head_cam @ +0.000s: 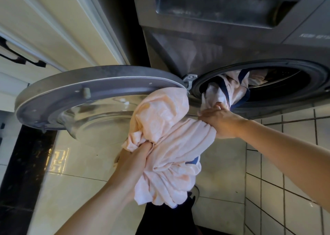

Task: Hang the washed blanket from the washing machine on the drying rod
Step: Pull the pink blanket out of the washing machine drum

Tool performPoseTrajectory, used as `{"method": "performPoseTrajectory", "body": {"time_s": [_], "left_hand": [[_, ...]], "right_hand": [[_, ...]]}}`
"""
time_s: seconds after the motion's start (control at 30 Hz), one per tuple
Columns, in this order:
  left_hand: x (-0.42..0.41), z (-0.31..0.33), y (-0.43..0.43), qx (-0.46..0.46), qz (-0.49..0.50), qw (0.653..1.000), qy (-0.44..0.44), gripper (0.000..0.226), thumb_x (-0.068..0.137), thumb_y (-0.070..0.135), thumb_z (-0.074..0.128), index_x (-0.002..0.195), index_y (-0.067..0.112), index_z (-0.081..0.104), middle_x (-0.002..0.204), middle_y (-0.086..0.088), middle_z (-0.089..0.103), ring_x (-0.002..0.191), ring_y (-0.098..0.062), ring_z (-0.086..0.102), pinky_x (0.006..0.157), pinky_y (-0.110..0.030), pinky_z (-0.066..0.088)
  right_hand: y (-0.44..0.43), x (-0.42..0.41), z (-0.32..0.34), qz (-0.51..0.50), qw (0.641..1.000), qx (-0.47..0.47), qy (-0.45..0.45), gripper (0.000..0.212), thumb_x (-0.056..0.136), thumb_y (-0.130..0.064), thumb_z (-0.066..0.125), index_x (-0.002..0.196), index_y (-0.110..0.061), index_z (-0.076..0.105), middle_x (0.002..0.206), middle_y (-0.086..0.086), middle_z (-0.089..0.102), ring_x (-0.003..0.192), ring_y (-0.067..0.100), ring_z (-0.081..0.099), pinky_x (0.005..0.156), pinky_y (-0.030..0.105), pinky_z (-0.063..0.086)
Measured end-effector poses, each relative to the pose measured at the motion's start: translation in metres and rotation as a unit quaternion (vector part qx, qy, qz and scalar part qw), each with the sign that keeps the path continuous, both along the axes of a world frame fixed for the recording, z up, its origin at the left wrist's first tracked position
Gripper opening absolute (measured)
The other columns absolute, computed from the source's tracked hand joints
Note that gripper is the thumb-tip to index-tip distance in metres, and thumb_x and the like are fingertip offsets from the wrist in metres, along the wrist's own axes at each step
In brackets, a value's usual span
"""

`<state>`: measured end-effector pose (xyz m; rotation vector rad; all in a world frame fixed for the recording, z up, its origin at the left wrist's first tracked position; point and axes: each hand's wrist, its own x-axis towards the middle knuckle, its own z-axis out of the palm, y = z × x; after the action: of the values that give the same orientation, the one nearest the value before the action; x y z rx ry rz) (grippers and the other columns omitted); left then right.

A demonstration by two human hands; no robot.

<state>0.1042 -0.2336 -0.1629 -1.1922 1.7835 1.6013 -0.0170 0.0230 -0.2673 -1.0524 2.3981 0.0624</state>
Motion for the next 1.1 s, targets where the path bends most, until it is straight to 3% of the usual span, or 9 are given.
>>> {"method": "performPoseTrajectory", "body": {"time_s": [0.1, 0.17, 0.3, 0.5, 0.7, 0.83, 0.93, 1.03, 1.1], "left_hand": [[0.001, -0.001, -0.002, 0.004, 0.006, 1.0, -0.004, 0.006, 0.088, 0.023, 0.061, 0.089, 0.024, 0.067, 0.087, -0.004, 0.073, 0.077, -0.018, 0.07, 0.068, -0.032, 0.054], [0.002, -0.002, 0.0, 0.0, 0.011, 1.0, 0.0, 0.007, 0.086, 0.021, 0.062, 0.088, 0.022, 0.068, 0.088, -0.006, 0.073, 0.08, -0.022, 0.069, 0.07, -0.033, 0.053], [0.002, 0.002, 0.012, -0.035, 0.005, 0.999, 0.033, 0.005, 0.085, 0.015, 0.062, 0.085, 0.018, 0.066, 0.076, -0.004, 0.069, 0.074, -0.021, 0.067, 0.059, -0.028, 0.048], [0.005, -0.006, 0.035, -0.073, -0.059, 0.993, 0.068, 0.02, 0.072, 0.031, 0.059, 0.091, 0.036, 0.064, 0.098, 0.001, 0.066, 0.096, -0.022, 0.062, 0.081, -0.042, 0.055], [0.002, 0.0, 0.06, -0.109, -0.074, 0.989, 0.062, 0.018, 0.081, 0.031, 0.051, 0.093, 0.043, 0.06, 0.125, 0.003, 0.054, 0.124, -0.03, 0.04, 0.097, -0.047, 0.043], [0.0, -0.002, 0.067, -0.067, 0.002, 0.995, 0.072, 0.015, 0.079, 0.022, 0.058, 0.083, 0.035, 0.064, 0.099, -0.015, 0.062, 0.101, -0.04, 0.054, 0.082, -0.05, 0.046], [0.001, -0.002, 0.064, -0.002, 0.051, 0.999, 0.019, 0.004, 0.069, 0.024, 0.059, 0.07, 0.026, 0.056, 0.065, -0.006, 0.049, 0.075, -0.031, 0.05, 0.066, -0.04, 0.042], [0.005, -0.004, 0.059, 0.031, 0.1, 0.994, 0.005, 0.027, 0.086, 0.005, 0.055, 0.063, 0.018, 0.055, 0.056, -0.004, 0.05, 0.058, -0.021, 0.05, 0.059, -0.031, 0.04], [0.007, -0.002, 0.056, 0.082, 0.131, 0.988, 0.022, 0.007, 0.089, 0.011, 0.059, 0.082, 0.009, 0.059, 0.068, -0.012, 0.056, 0.059, -0.019, 0.053, 0.061, -0.029, 0.043]], "right_hand": [[0.018, 0.019, 0.006, -0.043, 0.998, -0.007, 0.043, 0.04, 0.069, -0.032, 0.066, 0.102, -0.017, 0.05, 0.072, 0.001, 0.067, 0.06, 0.026, 0.063, 0.071, 0.038, 0.051], [0.026, 0.028, 0.023, -0.12, 0.992, -0.011, 0.038, 0.059, 0.064, -0.031, 0.075, 0.106, -0.013, 0.037, 0.061, 0.003, 0.063, 0.048, 0.026, 0.06, 0.056, 0.034, 0.054], [0.022, 0.049, 0.075, -0.238, 0.971, -0.011, 0.017, 0.06, 0.079, -0.041, 0.063, 0.118, -0.017, 0.025, 0.078, -0.004, 0.058, 0.073, 0.022, 0.064, 0.073, 0.041, 0.055], [-0.002, 0.079, 0.135, -0.312, 0.943, -0.054, -0.108, 0.057, 0.078, -0.038, 0.064, 0.114, -0.025, 0.021, 0.102, -0.01, 0.055, 0.1, 0.014, 0.057, 0.101, 0.036, 0.035], [-0.036, 0.111, 0.148, -0.308, 0.944, -0.104, -0.055, 0.051, 0.071, -0.024, 0.052, 0.113, -0.028, 0.023, 0.103, -0.009, 0.039, 0.084, 0.014, 0.04, 0.083, 0.035, 0.032], [-0.053, 0.123, 0.134, -0.257, 0.943, -0.208, 0.045, 0.044, 0.064, -0.027, 0.037, 0.108, -0.021, 0.045, 0.089, -0.007, 0.047, 0.069, 0.018, 0.05, 0.063, 0.035, 0.042], [-0.057, 0.122, 0.127, -0.245, 0.937, -0.247, 0.018, 0.042, 0.069, -0.029, 0.037, 0.108, -0.024, 0.049, 0.093, -0.009, 0.049, 0.07, 0.017, 0.051, 0.061, 0.035, 0.044], [-0.061, 0.115, 0.124, -0.278, 0.912, -0.298, -0.043, 0.04, 0.074, -0.04, 0.041, 0.112, -0.029, 0.049, 0.101, -0.012, 0.055, 0.079, 0.018, 0.055, 0.066, 0.041, 0.047], [-0.062, 0.111, 0.123, -0.296, 0.899, -0.317, -0.059, 0.043, 0.073, -0.048, 0.044, 0.113, -0.034, 0.049, 0.106, -0.015, 0.057, 0.087, 0.018, 0.055, 0.073, 0.043, 0.044]]}}
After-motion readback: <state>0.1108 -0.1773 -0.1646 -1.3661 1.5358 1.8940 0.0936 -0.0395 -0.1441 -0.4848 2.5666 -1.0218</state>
